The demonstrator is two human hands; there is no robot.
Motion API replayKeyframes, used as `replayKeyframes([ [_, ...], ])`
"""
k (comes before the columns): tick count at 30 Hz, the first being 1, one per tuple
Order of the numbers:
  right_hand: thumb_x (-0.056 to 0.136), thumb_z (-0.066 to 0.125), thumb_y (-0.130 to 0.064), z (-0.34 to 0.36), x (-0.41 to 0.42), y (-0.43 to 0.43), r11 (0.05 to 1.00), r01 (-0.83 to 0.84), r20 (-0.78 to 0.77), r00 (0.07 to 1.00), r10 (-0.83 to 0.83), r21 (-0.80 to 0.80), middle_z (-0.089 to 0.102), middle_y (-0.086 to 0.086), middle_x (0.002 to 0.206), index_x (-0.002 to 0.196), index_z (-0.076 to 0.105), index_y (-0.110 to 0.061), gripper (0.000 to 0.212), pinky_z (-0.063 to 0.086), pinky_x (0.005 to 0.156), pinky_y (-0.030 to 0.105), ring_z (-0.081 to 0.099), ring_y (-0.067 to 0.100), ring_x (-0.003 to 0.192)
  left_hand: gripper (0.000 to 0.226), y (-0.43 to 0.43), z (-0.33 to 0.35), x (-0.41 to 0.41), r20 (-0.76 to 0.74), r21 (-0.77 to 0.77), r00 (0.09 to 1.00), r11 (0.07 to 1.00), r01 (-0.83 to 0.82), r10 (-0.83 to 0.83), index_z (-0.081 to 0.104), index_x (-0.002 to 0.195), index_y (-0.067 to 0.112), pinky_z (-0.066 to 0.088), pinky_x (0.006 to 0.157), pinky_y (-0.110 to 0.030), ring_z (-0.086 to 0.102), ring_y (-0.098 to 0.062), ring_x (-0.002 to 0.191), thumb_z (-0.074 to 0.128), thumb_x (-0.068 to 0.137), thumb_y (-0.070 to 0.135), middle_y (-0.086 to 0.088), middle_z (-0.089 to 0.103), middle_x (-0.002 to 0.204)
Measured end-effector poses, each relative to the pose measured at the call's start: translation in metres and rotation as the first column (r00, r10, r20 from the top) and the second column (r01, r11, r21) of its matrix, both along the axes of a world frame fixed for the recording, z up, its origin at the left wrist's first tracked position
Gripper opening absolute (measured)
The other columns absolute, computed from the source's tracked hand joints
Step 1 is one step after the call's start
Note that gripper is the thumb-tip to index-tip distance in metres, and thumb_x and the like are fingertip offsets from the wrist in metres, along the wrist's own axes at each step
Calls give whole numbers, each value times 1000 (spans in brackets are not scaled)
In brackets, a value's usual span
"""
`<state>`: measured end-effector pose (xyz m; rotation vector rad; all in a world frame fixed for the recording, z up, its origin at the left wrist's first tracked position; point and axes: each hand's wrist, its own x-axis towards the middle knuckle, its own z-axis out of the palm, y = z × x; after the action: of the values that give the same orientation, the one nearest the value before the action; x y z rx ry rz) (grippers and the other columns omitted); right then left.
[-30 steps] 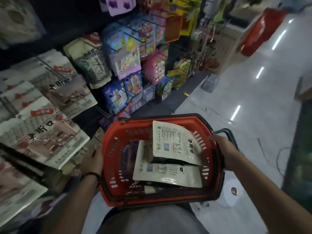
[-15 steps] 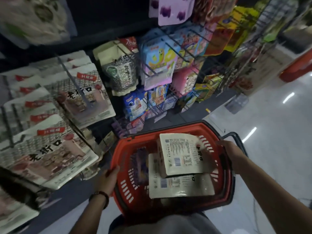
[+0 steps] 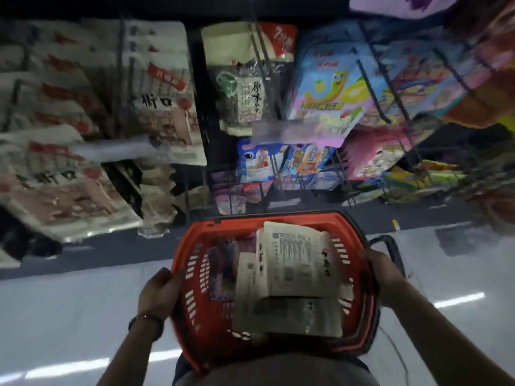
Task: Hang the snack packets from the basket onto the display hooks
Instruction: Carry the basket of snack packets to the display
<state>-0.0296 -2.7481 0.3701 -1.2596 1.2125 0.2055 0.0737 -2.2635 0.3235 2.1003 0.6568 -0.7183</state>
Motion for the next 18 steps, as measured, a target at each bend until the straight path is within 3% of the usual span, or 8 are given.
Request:
replayKeyframes([
  [2,77,71,-20,-22,6,-16,996,-79,20,997,79,38,79,26,104,113,78,3,44,60,95,52,77,38,87,75,-21,-4,-16,47,65,997,996,-67,64,75,105,11,55,100,-54,73,-37,105,60,74,77,-9,81,106],
  [5,76,74,-21,-49,6,-43,983,-138,-13,990,140,123,80,23,106,112,81,-5,40,61,91,51,76,39,91,63,-60,-6,-37,76,169,990,977,-127,116,65,80,10,58,85,-52,70,-39,87,58,75,73,-11,76,83],
  [7,74,74,-20,-63,-4,-59,969,-175,-33,983,183,174,80,22,104,111,82,-8,40,60,91,52,75,38,91,60,-79,-13,-46,48,211,986,963,-168,161,64,78,10,58,82,-48,69,-38,84,61,74,69,-12,74,80],
  [12,62,81,-31,-140,-31,-101,967,-138,-91,983,160,213,78,17,100,110,82,-10,53,61,85,49,75,34,86,54,-121,-50,-56,-62,257,991,961,-102,122,72,94,17,56,81,-40,69,-32,82,61,68,64,-8,76,90],
  [15,60,84,-31,-208,-52,-116,981,-67,-159,982,97,184,81,16,106,110,82,-9,55,59,100,61,77,37,99,63,-141,-94,-64,-129,280,990,960,-16,53,73,104,16,50,86,-39,69,-40,98,53,67,64,-14,76,103],
  [18,60,82,-33,-265,-64,-128,990,-18,-230,972,51,142,82,14,102,108,82,-11,53,61,97,60,78,38,98,74,-154,-155,-71,-184,270,981,963,-4,56,73,116,9,47,91,-41,67,-45,110,49,67,59,-23,74,117],
])
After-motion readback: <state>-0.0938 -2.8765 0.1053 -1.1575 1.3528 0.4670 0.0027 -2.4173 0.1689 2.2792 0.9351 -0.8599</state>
